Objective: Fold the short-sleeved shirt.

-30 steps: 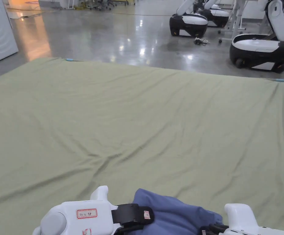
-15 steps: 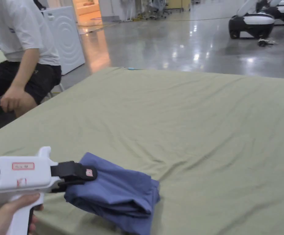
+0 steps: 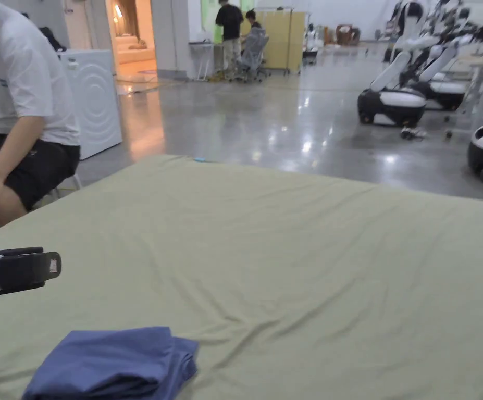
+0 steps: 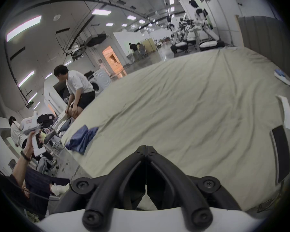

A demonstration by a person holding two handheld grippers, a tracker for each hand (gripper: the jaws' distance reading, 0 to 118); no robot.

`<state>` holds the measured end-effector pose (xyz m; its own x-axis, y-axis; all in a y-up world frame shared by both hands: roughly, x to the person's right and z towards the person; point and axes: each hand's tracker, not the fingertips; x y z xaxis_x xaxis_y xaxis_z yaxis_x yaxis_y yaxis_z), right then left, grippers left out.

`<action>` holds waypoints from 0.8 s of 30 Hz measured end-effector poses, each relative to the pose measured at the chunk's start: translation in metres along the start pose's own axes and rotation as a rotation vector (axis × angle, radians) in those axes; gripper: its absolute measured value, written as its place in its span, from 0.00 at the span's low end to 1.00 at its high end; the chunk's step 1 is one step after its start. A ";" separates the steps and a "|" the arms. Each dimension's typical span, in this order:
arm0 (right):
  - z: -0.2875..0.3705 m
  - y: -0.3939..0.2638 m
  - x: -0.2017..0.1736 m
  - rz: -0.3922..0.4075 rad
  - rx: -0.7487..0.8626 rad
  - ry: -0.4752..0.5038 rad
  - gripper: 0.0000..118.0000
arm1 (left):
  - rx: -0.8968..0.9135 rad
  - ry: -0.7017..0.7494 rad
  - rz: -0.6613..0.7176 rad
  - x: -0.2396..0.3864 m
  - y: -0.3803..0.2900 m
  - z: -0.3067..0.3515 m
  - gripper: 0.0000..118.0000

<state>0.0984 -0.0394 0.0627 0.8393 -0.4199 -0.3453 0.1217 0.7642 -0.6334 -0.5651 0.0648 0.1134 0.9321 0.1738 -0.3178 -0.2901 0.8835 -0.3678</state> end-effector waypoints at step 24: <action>0.122 0.011 -0.018 0.329 0.532 -0.334 0.00 | 0.459 -0.234 -0.349 0.266 -0.111 0.131 0.00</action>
<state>0.1496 0.0365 0.1468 0.9842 -0.0189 -0.1759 0.0050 0.9968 -0.0795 -0.2567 0.0700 0.1841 0.9930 -0.1143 -0.0280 0.1148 0.9933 0.0144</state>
